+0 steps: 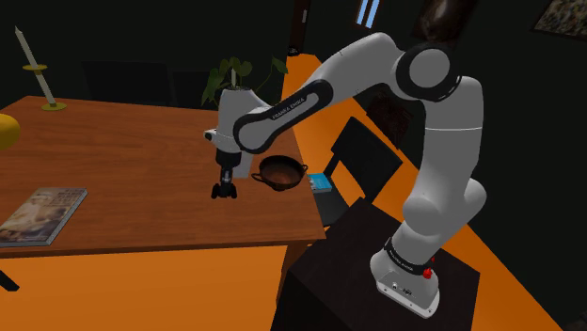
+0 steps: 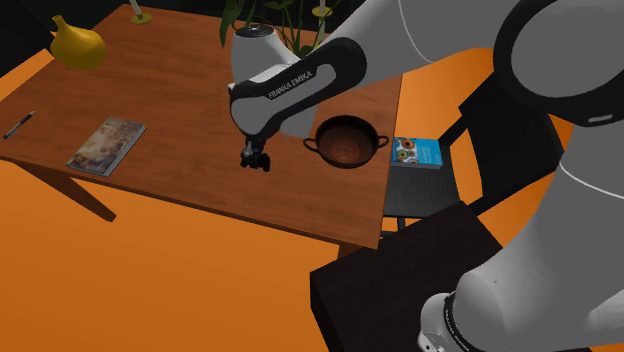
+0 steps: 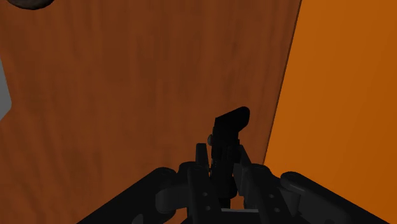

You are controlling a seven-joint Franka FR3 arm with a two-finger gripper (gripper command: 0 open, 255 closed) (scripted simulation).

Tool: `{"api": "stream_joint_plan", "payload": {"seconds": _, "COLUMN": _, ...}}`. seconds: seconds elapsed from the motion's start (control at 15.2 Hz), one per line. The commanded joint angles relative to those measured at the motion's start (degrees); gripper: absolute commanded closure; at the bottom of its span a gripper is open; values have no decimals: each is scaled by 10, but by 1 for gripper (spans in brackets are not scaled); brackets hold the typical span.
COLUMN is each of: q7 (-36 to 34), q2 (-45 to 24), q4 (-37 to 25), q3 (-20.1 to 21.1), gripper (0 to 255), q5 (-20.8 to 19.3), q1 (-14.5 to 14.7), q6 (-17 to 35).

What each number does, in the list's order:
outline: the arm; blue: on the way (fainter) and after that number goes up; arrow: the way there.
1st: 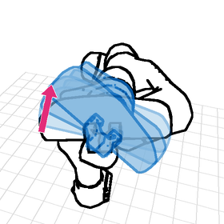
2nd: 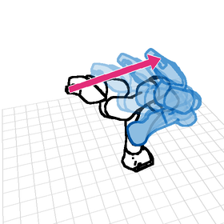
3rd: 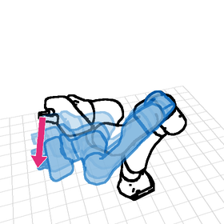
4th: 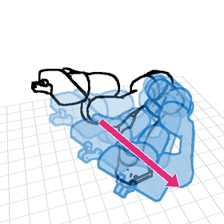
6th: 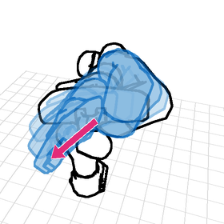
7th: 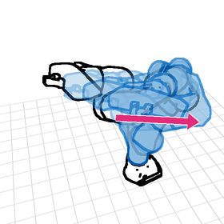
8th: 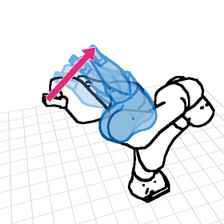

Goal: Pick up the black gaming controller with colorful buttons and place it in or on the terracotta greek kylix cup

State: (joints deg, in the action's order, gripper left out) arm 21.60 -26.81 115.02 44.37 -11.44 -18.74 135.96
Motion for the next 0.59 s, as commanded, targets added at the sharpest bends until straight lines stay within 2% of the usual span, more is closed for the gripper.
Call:
{"api": "stream_joint_plan", "payload": {"seconds": 0.0, "q7": 5, "q2": 12, "q4": -2, "q3": 9, "gripper": 255, "q5": 10, "q1": -8, "q6": -13}}
{"api": "stream_joint_plan", "payload": {"seconds": 0.53, "q7": 21, "q2": 53, "q4": -18, "q3": 35, "gripper": 255, "q5": 45, "q1": -29, "q6": -61}}
